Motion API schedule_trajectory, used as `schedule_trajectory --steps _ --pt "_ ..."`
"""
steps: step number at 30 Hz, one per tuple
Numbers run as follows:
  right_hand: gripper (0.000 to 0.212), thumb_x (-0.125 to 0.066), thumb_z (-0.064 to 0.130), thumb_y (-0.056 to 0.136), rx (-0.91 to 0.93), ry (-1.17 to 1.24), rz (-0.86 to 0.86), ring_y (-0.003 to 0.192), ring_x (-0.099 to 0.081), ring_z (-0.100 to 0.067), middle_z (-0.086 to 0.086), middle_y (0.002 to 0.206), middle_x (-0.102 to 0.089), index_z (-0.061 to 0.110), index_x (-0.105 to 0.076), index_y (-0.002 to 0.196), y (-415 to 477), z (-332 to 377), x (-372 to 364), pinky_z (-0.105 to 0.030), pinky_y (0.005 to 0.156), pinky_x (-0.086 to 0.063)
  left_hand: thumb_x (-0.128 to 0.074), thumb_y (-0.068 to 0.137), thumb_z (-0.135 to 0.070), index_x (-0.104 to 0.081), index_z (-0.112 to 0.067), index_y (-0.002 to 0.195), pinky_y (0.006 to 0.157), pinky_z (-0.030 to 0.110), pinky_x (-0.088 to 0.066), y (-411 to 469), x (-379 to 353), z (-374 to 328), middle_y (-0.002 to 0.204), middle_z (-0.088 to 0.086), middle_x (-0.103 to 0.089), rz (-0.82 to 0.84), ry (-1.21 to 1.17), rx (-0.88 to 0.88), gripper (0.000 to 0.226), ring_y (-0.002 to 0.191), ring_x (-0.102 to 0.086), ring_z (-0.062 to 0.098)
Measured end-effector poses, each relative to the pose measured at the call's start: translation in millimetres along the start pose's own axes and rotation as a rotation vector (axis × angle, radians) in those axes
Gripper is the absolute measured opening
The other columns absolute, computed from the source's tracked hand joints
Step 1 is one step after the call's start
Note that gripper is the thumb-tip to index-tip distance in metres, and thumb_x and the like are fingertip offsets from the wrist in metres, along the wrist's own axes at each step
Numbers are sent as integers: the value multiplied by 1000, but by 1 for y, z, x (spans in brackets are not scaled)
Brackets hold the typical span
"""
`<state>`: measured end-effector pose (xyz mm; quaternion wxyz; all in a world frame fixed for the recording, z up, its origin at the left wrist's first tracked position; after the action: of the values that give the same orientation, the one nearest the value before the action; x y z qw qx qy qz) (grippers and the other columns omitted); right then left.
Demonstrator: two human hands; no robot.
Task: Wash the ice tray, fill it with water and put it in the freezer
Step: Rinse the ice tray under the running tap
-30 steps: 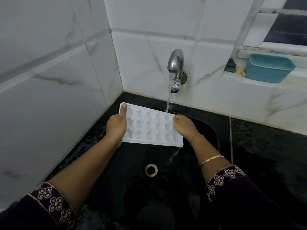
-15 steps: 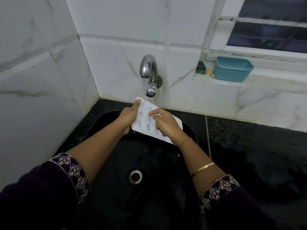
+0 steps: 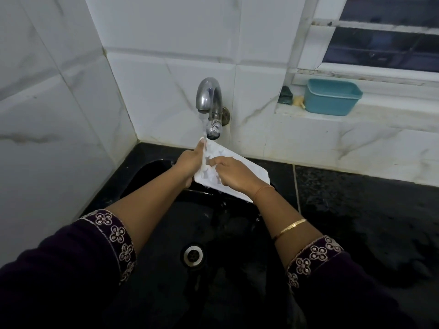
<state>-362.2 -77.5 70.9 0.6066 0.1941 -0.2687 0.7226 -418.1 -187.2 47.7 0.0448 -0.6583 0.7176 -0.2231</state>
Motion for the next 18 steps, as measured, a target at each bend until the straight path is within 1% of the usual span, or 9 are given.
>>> schedule_trajectory --steps 2,4,6,7,10,12,14,16,18 --pt "39 -29 24 99 15 -129 -4 86 -56 -19 -6 111 -65 17 -60 121 7 4 -4 -34 87 -44 -35 93 -62 -53 -2 127 96 37 -49 0 0 3 117 11 -62 -9 11 -1 71 107 -61 26" --pt "41 -29 19 98 8 -138 22 94 -56 -18 -4 130 -58 16 -54 130 9 7 -9 -27 90 -45 -36 93 -60 -54 -2 126 96 37 -49 0 2 4 121 11 -61 -32 3 -15 69 108 -60 27" --pt "46 -28 10 96 -12 -71 80 81 -54 -5 5 116 -62 16 -46 137 6 8 -9 -8 70 -43 -37 94 -58 -58 -3 120 85 33 -52 1 7 4 112 11 -65 -50 -29 -9 64 99 -63 25" --pt "47 -28 10 95 -16 -74 96 77 -52 -2 10 102 -63 17 -46 138 3 9 -8 -7 66 -40 -37 94 -58 -59 -2 118 81 32 -53 2 9 3 107 10 -66 -56 -41 -2 64 94 -64 24" --pt "42 -27 21 99 18 -183 49 106 -59 -21 -2 121 -63 19 -53 131 8 9 -8 -30 93 -43 -36 93 -60 -56 -2 123 88 34 -52 1 8 7 110 7 -64 -50 -14 6 68 100 -63 24" --pt "41 -27 22 100 28 -190 24 106 -59 -24 -5 129 -59 17 -53 131 9 11 -12 -33 96 -43 -35 94 -60 -55 -2 124 89 34 -50 0 5 8 113 6 -62 -54 -8 -8 69 100 -61 23" --pt "43 -26 16 99 24 -89 71 81 -58 -11 6 111 -64 18 -46 137 6 8 -13 -14 78 -46 -36 94 -58 -56 -1 122 82 31 -51 -1 9 7 105 6 -61 -81 -16 -14 66 94 -60 22" --pt "46 -26 12 98 -3 -44 107 57 -49 2 21 77 -49 21 -45 138 1 3 -10 -3 52 -36 -36 94 -59 -58 -1 119 86 34 -51 2 13 7 109 9 -64 -91 -18 -15 67 97 -63 24" --pt "45 -25 16 98 11 -77 98 79 -56 4 21 90 -58 24 -48 136 0 0 -8 -7 71 -41 -35 93 -60 -59 -1 118 91 37 -51 3 13 8 114 13 -65 -88 -1 -15 68 101 -64 26"
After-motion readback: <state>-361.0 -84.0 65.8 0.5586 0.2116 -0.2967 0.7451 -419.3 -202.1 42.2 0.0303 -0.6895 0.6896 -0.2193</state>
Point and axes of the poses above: each hand's wrist, its own y-axis towards the middle knuckle, its own x-axis out of the back of the hand, z = x × y, the point moved 4 cm from there along y, towards the middle knuckle
